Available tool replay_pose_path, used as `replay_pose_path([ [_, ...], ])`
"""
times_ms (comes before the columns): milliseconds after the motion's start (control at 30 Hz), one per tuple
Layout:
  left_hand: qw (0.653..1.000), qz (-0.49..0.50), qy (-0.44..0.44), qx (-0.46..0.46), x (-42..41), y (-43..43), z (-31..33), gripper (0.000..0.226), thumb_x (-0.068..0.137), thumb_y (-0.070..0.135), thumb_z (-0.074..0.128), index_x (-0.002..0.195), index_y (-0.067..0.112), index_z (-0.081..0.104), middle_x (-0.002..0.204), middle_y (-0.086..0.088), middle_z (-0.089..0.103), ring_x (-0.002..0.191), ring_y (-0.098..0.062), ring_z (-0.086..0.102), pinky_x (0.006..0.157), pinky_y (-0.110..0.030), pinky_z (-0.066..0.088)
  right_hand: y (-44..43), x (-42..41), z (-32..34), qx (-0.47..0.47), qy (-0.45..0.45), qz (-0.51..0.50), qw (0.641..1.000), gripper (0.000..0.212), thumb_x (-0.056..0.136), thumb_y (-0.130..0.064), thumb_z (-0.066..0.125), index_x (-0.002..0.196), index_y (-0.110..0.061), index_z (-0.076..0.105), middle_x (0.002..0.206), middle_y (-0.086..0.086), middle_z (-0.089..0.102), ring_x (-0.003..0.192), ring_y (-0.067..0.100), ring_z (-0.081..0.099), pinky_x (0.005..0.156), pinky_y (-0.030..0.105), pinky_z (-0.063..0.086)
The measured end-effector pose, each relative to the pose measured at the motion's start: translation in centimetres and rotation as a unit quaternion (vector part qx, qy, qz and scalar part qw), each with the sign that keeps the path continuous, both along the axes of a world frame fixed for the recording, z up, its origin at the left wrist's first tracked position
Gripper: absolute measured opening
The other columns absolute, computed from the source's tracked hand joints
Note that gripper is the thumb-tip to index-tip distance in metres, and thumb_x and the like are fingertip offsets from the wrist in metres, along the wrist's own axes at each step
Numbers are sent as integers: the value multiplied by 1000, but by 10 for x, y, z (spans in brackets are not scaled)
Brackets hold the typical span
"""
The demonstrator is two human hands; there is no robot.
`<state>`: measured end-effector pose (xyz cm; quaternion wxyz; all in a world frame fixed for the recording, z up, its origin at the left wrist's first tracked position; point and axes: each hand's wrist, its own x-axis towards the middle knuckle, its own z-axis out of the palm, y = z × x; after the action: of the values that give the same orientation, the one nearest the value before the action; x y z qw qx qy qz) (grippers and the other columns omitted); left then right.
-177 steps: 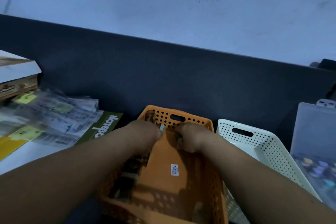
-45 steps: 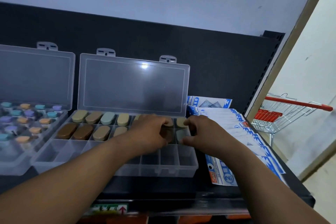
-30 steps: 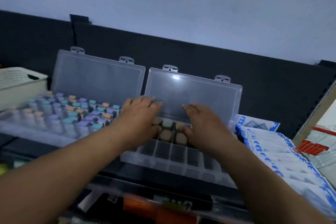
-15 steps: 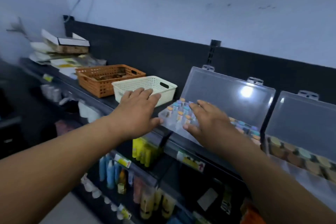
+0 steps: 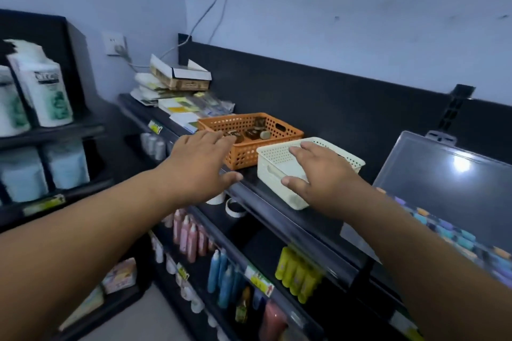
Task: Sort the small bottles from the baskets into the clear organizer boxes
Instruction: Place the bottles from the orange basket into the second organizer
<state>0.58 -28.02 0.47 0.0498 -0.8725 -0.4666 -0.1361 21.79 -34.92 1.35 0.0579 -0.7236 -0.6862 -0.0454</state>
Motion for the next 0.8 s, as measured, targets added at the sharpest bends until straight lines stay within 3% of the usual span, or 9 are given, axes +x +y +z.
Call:
replay_pose_path([
  [200,1000,12,-11,-11,5,79,8,77,89,57,49,151,27,15,158,1,19,143,-20,20,114,-41,20,91,15,3,1,23,14,1000,69,95,-55,42,153,-26,18,161,1,16,147,21,15,118,44,20],
  [333,999,12,-26,-30,15,132,13,72,89,53,53,148,25,23,149,-1,35,134,-22,36,107,-38,34,144,28,10,-15,34,10,999,67,95,-51,47,151,-25,24,158,-1,21,143,23,24,113,40,27],
  [467,998,6,-34,-53,28,180,5,68,89,48,56,146,23,28,143,-4,41,129,-22,40,102,-34,37,189,39,6,-36,40,-9,999,70,93,-50,50,152,-25,20,160,-1,18,144,23,24,113,43,30],
  [633,998,-25,-5,-65,49,240,-2,67,88,47,59,145,22,31,134,-6,46,121,-24,47,98,-36,42,228,46,-4,-50,53,-24,997,71,92,-49,54,152,-27,22,159,-4,21,143,19,26,112,39,30],
  [800,989,-103,54,-92,73,299,-14,61,86,44,62,139,24,39,129,-5,53,113,-23,54,89,-30,45,262,46,-13,-59,56,-61,995,67,91,-47,58,148,-28,29,153,-3,32,134,21,40,105,39,40],
])
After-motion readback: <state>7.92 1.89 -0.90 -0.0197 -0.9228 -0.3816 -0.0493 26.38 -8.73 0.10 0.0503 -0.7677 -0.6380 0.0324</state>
